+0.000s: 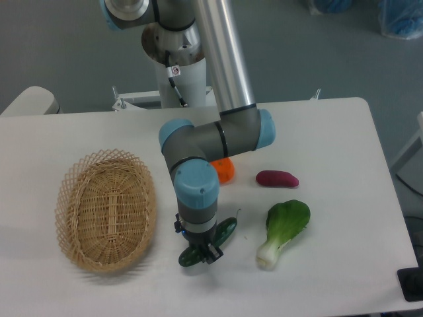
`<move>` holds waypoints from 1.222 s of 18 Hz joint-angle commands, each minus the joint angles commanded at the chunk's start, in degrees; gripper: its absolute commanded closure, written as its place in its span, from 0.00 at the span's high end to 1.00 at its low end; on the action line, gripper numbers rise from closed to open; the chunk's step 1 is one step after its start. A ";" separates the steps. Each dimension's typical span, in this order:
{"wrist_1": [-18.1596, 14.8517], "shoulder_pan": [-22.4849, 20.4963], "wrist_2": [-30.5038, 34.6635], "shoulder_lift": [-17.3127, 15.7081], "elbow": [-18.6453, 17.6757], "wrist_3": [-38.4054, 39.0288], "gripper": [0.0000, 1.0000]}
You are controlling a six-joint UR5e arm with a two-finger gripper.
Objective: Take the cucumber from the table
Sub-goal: 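Lift the grasped cucumber up off the table, then carry the held cucumber over toward the bok choy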
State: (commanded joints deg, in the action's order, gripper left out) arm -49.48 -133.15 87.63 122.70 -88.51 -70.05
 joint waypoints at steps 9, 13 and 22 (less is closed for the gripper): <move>-7.90 -3.78 0.00 -1.68 5.53 -0.35 0.24; -14.22 -6.06 0.00 -1.85 8.61 -4.11 0.25; -18.99 -10.10 3.76 -1.50 11.95 -16.07 0.25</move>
State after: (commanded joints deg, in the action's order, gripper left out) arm -68.47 -143.26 91.39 121.20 -76.55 -86.12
